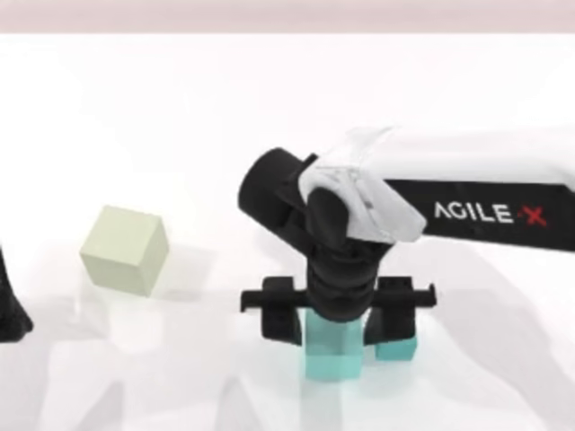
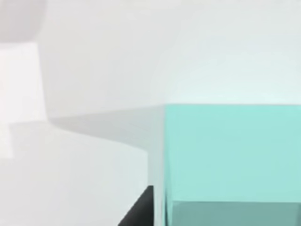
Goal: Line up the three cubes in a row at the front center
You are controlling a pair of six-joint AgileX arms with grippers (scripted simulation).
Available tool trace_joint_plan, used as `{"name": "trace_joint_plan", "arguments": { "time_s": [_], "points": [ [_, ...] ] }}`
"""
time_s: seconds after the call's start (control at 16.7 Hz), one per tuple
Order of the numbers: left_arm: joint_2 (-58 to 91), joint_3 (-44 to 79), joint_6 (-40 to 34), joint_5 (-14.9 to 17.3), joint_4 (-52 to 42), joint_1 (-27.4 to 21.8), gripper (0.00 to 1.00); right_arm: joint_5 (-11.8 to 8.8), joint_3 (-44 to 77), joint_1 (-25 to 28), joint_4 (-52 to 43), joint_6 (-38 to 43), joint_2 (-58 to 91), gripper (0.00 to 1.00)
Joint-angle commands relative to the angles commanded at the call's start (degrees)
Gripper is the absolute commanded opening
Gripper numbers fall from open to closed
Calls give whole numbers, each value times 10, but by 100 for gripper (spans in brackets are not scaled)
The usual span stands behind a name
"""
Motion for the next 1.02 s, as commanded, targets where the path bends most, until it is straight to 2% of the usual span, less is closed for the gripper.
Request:
{"name": "trace_joint_plan", "arguments": {
  "time_s": [0.06, 0.12, 0.66, 1.02],
  "points": [
    [0, 0, 0, 0, 0, 0, 100, 0, 0, 0, 0, 0, 0, 98],
    [0, 0, 0, 0, 0, 0, 100, 0, 0, 0, 0, 0, 0, 100],
    [0, 0, 0, 0, 0, 0, 100, 0, 2, -1, -2, 0, -1, 100],
    [0, 0, 0, 0, 0, 0, 100, 0, 78, 4, -115, 1, -31, 100]
  ]
}}
